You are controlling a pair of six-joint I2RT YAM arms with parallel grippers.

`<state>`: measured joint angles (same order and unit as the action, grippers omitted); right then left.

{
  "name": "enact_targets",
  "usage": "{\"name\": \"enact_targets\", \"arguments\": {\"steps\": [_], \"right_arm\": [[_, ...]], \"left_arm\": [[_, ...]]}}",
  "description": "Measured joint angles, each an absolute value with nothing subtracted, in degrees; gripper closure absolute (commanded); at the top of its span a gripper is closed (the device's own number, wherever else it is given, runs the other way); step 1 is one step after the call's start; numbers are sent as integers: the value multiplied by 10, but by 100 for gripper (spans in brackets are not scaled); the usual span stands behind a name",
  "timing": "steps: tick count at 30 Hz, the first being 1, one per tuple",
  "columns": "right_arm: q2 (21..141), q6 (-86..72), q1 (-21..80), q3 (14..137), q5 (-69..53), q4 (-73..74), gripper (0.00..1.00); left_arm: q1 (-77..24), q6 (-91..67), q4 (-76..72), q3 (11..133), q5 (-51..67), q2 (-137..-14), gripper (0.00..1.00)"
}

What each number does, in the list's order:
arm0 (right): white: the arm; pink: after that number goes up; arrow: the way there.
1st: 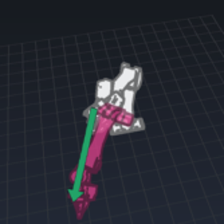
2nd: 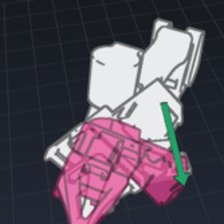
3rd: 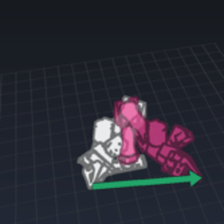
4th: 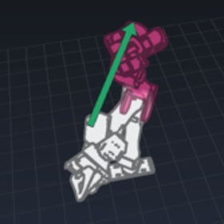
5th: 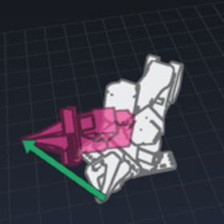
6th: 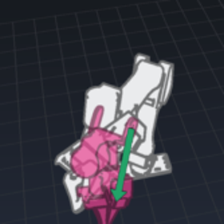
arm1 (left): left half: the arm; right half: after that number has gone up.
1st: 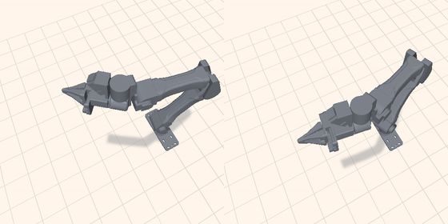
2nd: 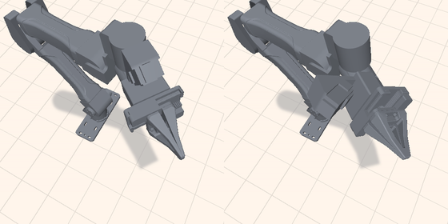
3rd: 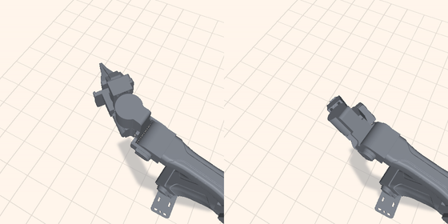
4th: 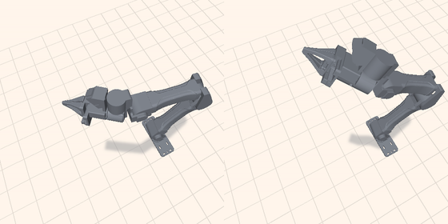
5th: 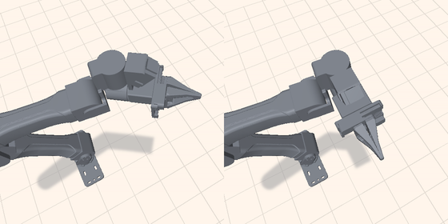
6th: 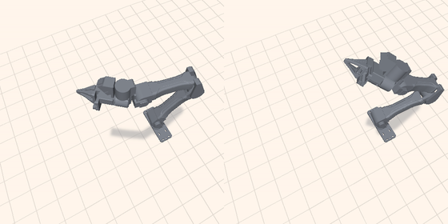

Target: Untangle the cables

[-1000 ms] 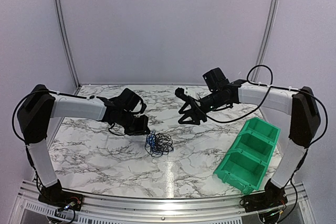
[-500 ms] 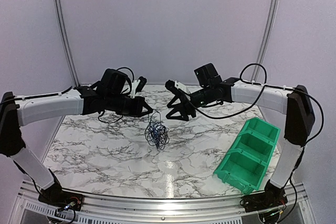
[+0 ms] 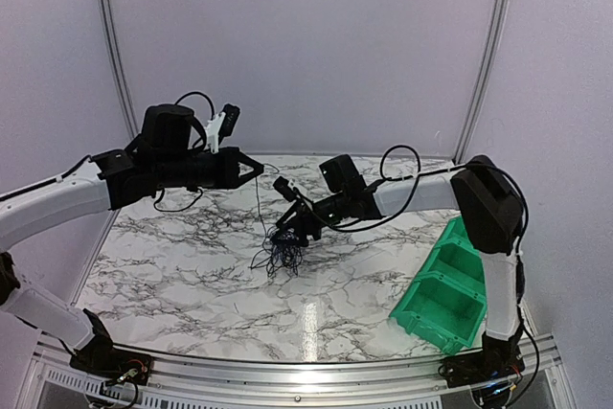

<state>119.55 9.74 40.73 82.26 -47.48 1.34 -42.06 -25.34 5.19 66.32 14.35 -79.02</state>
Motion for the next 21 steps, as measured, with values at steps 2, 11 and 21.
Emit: {"name": "enact_targets", "arguments": {"steps": [2, 11, 21], "right_arm": [[1219, 70, 417, 822, -477, -8, 37], [1264, 13, 425, 818, -445, -41, 58], [1271, 11, 425, 818, -401, -38, 60]], "left_arm": [[-421, -255, 53, 665, 133, -770, 100], [-421, -233, 83, 823, 72, -716, 100], [-421, -194, 88, 909, 12, -679, 100]]}}
